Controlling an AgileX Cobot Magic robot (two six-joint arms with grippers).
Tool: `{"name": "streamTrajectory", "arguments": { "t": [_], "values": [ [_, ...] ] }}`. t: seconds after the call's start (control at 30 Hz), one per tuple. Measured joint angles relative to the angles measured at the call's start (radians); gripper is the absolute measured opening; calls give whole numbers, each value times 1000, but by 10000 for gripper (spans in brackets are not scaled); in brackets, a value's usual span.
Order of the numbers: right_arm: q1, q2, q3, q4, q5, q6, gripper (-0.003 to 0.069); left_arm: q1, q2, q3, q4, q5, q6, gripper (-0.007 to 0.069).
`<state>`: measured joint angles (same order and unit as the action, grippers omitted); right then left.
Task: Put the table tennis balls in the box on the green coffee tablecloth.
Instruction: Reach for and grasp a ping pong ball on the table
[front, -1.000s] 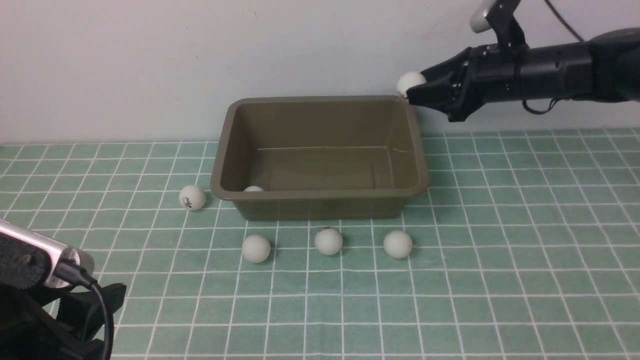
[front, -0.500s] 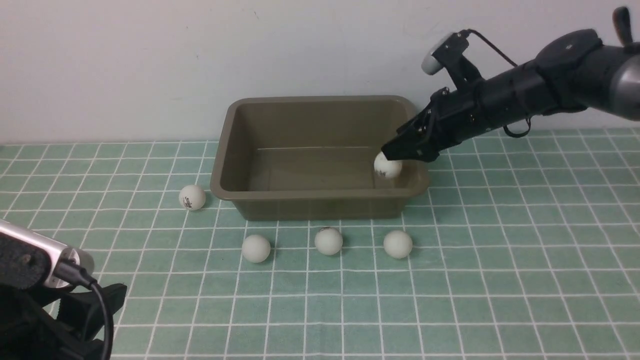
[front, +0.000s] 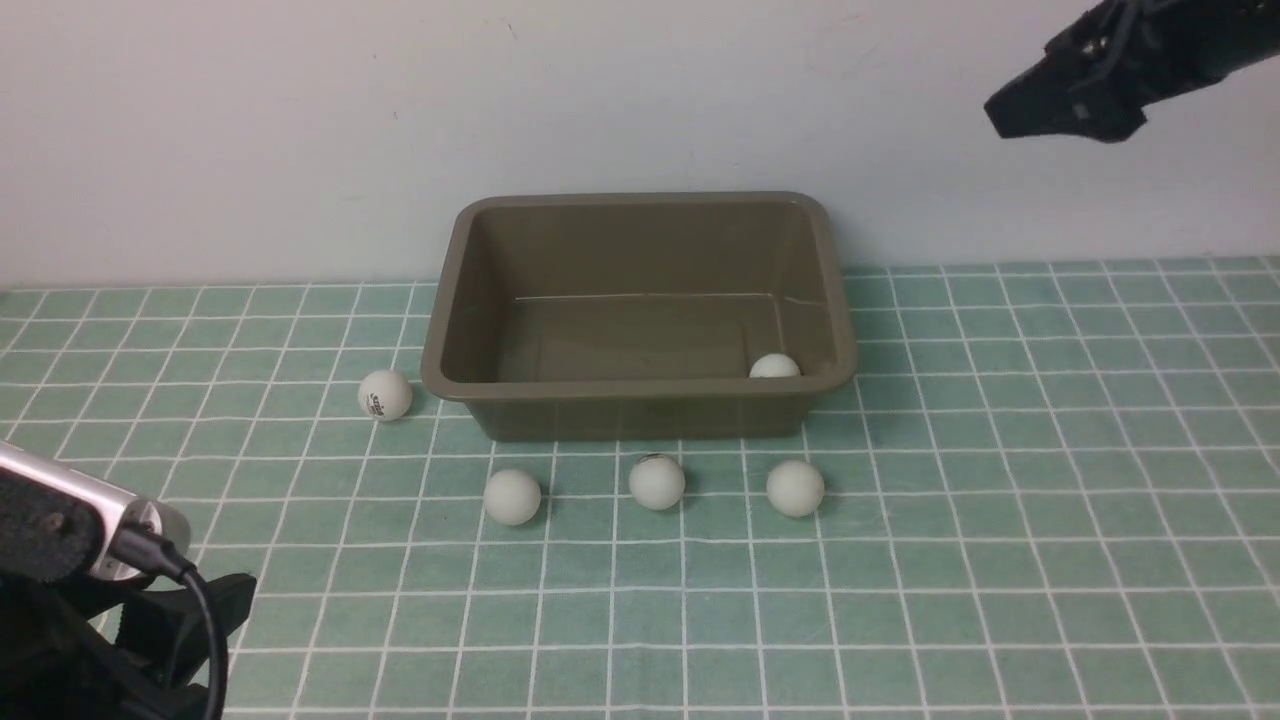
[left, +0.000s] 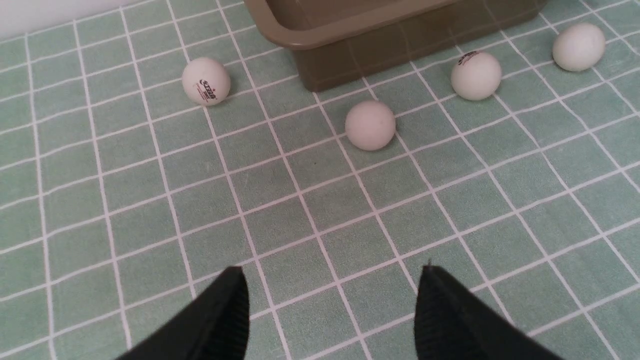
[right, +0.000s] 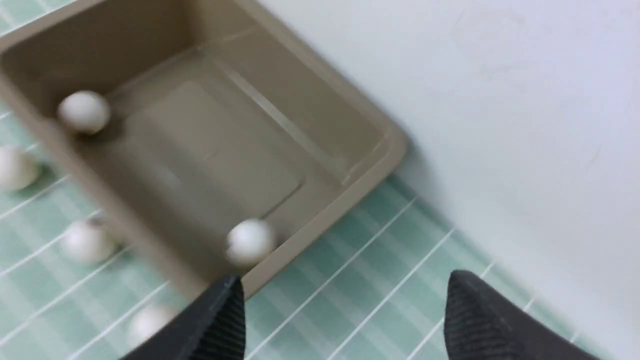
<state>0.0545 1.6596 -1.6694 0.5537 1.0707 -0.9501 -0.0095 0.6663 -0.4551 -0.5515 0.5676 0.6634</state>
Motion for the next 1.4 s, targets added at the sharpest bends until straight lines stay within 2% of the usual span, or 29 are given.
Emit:
{"name": "streamTrajectory", "arguments": {
  "t": [0.13,0.17,0.4,0.57,0.67,0.83,0.93,1.4],
  "values": [
    [41,-33,0,-61,123,125,477,0,0,0,-2,0,0,406],
    [74,-33,4,-92,161,195,470,0,0,0,-2,0,0,406],
    [218,-33,202,-160,154,324,461,0,0,0,-3,0,0,406],
    [281,-33,377,-153,18,356,461,0,0,0,-3,0,0,406],
    [345,-31,563,-53,-280,438,461,0,0,0,-3,0,0,406],
    [377,-10,632,24,-508,527,461,0,0,0,-13,0,0,406],
    [378,29,632,38,-580,550,461,0,0,0,-22,0,0,406],
    [378,206,632,84,-721,561,461,0,0,0,-25,0,1,406]
  ]
}}
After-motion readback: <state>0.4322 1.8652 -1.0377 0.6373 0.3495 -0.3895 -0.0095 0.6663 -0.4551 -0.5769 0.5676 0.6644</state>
